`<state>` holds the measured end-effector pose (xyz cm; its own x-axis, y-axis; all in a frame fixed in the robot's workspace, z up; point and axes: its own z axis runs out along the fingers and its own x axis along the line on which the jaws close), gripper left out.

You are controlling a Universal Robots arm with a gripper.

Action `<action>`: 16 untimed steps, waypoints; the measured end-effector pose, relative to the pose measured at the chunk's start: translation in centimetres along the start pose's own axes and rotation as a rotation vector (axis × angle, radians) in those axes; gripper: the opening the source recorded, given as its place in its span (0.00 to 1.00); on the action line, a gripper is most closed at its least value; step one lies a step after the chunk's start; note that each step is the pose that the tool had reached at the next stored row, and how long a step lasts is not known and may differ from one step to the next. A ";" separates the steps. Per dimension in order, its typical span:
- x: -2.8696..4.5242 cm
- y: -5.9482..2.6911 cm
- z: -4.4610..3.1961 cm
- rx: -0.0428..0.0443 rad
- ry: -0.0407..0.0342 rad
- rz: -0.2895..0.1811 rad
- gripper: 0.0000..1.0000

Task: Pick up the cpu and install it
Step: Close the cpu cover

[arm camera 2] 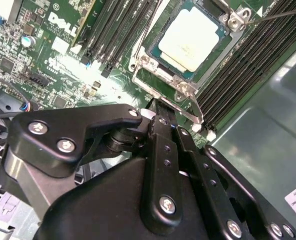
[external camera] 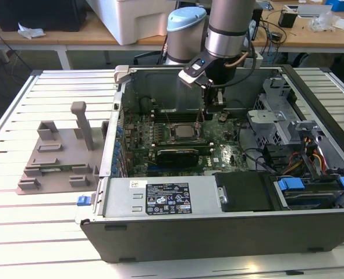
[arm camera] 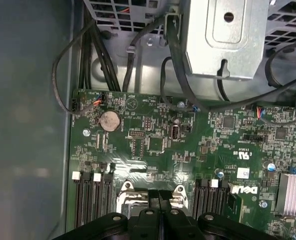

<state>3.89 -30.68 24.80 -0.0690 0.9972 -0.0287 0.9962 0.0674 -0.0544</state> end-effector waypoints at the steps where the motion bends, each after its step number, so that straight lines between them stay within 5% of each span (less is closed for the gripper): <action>1: 0.01 -0.11 0.01 0.0000 0.0000 0.000 0.11; 16: 0.15 -2.14 0.22 -0.0001 0.0001 0.000 0.11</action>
<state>1.73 -30.68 24.69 -0.0689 0.9972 -0.0287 0.9963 0.0673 -0.0544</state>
